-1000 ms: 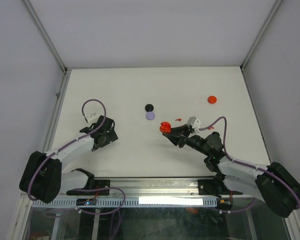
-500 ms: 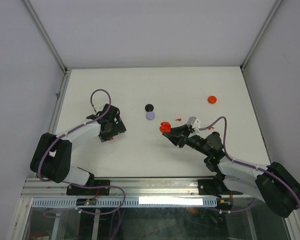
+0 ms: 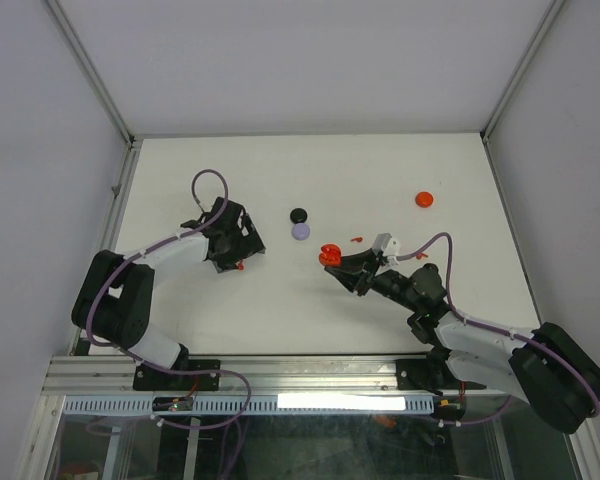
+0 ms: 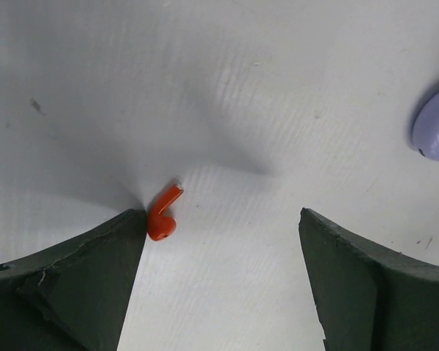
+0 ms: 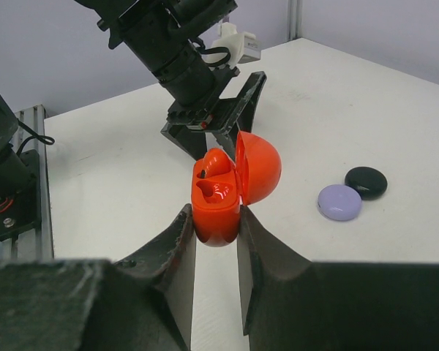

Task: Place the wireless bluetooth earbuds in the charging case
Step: Adjust the earbud at the center of the board, then pick up the earbud from the center of the board, then place the earbud in the charging case.

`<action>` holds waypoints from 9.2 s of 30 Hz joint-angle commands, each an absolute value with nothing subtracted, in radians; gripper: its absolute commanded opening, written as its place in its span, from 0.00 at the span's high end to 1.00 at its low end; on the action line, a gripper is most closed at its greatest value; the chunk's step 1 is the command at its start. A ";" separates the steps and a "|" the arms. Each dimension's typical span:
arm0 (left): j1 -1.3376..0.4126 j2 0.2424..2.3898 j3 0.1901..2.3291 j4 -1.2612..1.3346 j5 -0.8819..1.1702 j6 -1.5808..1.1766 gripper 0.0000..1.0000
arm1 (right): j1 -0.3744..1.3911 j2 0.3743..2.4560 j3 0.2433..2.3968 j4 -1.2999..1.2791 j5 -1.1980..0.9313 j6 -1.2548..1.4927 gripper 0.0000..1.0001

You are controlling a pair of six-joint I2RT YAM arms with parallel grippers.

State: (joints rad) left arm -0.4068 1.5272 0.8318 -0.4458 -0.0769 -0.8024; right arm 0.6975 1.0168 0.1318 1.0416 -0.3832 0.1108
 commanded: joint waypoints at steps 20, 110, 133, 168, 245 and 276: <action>-0.525 1.671 1.003 -0.412 -0.158 -0.779 0.12 | 0.701 1.032 0.168 1.082 -0.393 0.112 1.00; -0.497 1.347 1.021 -0.388 0.110 -0.622 0.86 | 0.743 1.032 0.184 1.055 -0.351 0.059 1.00; -0.694 0.976 0.729 0.221 0.147 -0.846 0.86 | 0.774 1.095 0.273 1.145 -0.235 -0.014 1.00; -0.844 1.087 0.656 0.439 0.040 -0.953 0.85 | 0.797 1.188 0.305 1.267 -0.220 -0.033 1.00; -0.899 1.041 0.654 0.322 0.005 -0.954 0.62 | 0.801 1.164 0.296 1.259 -0.193 -0.051 1.00; -0.913 1.056 0.730 0.327 0.093 -0.746 0.55 | 0.801 1.176 0.304 1.255 -0.199 -0.054 1.00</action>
